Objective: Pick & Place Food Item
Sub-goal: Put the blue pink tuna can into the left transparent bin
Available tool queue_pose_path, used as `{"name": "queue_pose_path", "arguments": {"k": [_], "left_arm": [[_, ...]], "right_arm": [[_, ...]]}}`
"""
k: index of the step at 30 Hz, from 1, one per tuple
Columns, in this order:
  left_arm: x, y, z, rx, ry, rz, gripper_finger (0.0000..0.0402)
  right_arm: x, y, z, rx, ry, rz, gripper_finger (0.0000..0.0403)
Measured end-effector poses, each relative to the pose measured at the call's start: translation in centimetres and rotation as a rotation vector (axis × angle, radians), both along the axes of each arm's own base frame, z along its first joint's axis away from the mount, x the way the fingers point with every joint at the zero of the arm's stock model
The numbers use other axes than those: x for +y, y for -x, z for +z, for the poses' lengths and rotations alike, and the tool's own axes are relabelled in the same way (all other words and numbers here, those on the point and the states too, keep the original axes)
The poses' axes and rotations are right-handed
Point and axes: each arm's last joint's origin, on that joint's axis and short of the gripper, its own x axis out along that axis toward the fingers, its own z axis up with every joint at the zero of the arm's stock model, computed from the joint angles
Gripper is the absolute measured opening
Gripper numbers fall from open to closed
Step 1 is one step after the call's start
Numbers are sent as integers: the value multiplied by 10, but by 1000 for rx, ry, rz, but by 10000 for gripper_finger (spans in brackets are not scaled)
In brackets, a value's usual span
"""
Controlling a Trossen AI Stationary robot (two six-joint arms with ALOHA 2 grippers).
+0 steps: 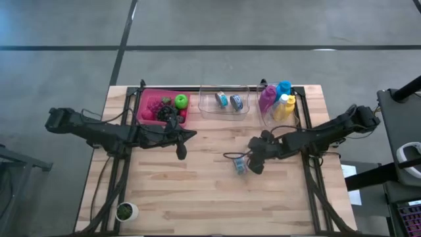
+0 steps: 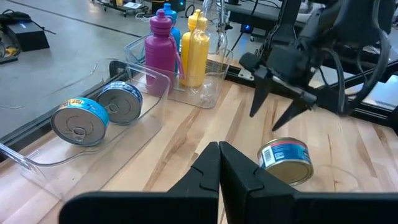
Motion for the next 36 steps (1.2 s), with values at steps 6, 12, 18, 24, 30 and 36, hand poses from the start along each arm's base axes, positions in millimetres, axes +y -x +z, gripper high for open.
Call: {"name": "queue_pose_path", "arguments": {"k": [6, 12, 18, 24, 30, 36], "left_arm": [[0, 0, 0, 0, 0, 0, 3], [0, 0, 0, 1, -1, 0, 3], [0, 0, 0, 1, -2, -1, 3], [0, 0, 0, 1, -2, -1, 3], [0, 0, 0, -2, -1, -1, 3], [0, 0, 0, -5, -2, 0, 3]], "right_arm": [[-2, 5, 10, -33, -11, -29, 228], [2, 6, 15, -42, -24, -20, 228], [12, 2, 30, -102, -64, -19, 228], [21, -9, 38, -137, -124, -84, 228], [30, -26, 42, -63, -130, -137, 228], [40, -45, 46, 42, -122, -218, 228]]}}
